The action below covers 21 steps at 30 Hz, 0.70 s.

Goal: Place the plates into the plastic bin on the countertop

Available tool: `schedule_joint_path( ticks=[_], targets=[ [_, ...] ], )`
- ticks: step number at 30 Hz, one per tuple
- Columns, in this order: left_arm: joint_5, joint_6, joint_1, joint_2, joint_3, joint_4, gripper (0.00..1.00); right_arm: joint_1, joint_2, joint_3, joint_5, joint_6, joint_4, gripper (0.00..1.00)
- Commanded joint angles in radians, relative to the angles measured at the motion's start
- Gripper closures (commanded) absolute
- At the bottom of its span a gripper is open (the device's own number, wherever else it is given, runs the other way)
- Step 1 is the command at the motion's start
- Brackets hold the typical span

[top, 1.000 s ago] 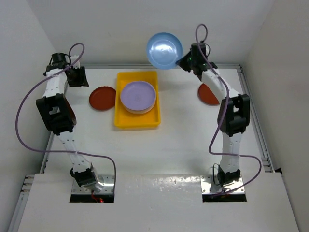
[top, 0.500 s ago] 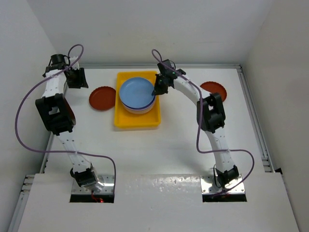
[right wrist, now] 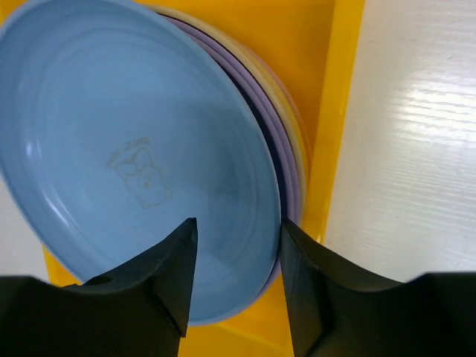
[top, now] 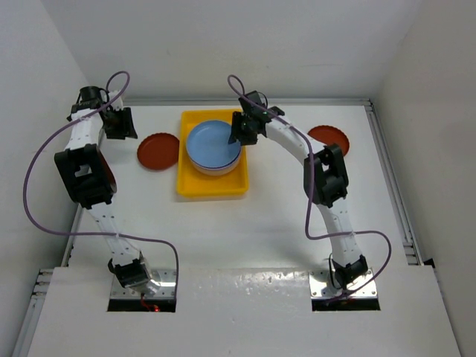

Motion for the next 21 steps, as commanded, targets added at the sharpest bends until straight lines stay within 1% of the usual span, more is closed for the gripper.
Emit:
schedule_joint_path(
  ticks=[1, 2, 8, 10, 11, 17, 20, 21],
  targets=[
    [0.009, -0.004, 0.0, -0.057, -0.01, 0.017, 0.46, -0.006, -0.104, -0.008, 0.088, -0.052, 0.002, 0.52],
    [0.0, -0.004, 0.0, -0.057, -0.01, 0.017, 0.44, -0.009, -0.11, -0.005, 0.093, -0.058, 0.001, 0.5],
    [-0.069, 0.007, 0.0, -0.01, -0.02, 0.026, 0.43, 0.014, -0.169, -0.009, 0.109, -0.106, 0.028, 0.5],
    [-0.081, 0.007, 0.0, 0.016, -0.02, 0.026, 0.43, 0.02, -0.183, -0.02, 0.119, -0.113, 0.049, 0.43],
    [-0.09, 0.016, 0.0, 0.016, -0.02, 0.026, 0.43, 0.02, -0.187, -0.023, 0.114, -0.117, 0.051, 0.41],
    [-0.11, 0.025, -0.009, 0.084, -0.04, 0.026, 0.42, 0.017, -0.186, -0.025, 0.12, -0.121, 0.027, 0.41],
    [-0.095, 0.025, -0.01, 0.111, -0.052, 0.026, 0.42, 0.018, -0.213, -0.061, 0.123, -0.135, 0.045, 0.41],
    [-0.086, 0.025, -0.019, 0.133, -0.052, 0.026, 0.42, 0.02, -0.224, -0.098, 0.122, -0.143, 0.053, 0.41]
  ],
)
